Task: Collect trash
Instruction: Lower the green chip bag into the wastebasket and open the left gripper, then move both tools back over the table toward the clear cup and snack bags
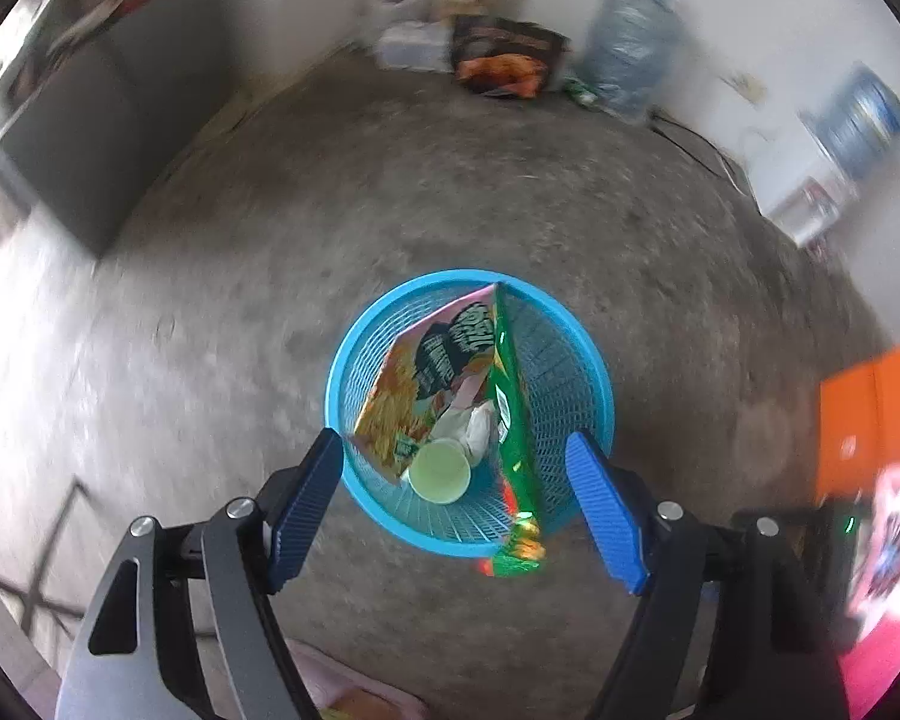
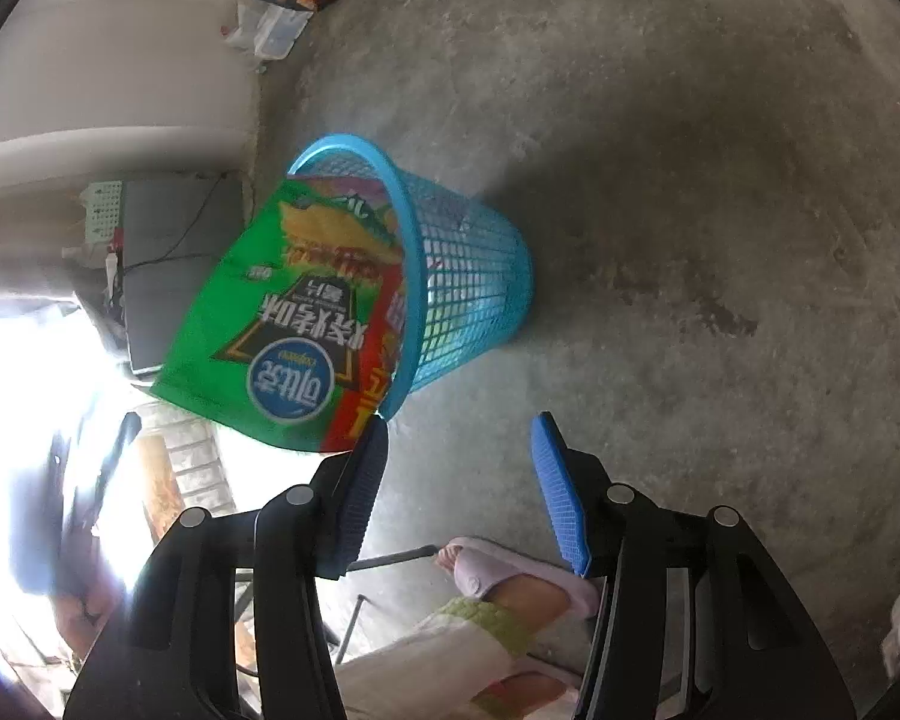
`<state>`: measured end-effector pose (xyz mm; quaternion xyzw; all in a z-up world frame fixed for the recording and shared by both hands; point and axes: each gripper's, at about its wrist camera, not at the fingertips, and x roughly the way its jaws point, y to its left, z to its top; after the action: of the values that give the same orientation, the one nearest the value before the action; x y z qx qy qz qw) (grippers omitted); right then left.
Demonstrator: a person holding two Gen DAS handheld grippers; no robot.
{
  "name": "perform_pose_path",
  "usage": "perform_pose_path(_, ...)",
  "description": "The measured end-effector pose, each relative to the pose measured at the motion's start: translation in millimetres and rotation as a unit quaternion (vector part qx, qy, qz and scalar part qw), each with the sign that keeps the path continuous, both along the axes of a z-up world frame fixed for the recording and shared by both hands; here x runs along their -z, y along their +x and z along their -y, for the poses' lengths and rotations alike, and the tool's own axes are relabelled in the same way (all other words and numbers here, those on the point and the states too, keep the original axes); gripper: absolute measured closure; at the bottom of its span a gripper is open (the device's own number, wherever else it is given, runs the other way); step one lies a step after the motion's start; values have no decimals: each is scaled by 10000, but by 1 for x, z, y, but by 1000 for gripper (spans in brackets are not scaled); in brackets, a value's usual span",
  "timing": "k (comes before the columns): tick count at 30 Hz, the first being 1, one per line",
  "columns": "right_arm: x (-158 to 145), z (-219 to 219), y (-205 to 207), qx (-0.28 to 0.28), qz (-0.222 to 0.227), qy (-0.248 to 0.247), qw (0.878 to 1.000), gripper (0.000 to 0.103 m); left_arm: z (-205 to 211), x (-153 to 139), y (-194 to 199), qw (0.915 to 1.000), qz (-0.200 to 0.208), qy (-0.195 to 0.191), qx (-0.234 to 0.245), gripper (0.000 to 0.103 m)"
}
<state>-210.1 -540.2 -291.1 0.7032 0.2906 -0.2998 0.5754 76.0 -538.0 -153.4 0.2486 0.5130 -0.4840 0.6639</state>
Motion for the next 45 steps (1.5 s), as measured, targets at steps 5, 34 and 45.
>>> perform_pose_path(5, -1, -2, 19, -178, 61, 23, 9998, 54, -21, -49, 17, 9982, -28, -525, -293, 28)
perform_pose_path(34, 87, 67, 267, -1892, -1058, -426, 9753, 80, -473, -182, 69, 9265, 570, -1632, -3342, 20)
perform_pose_path(45, 117, 85, 266, -1916, -1914, -42, 9626, 71, -501, -166, 90, 9137, 545, -1683, -3660, 20)
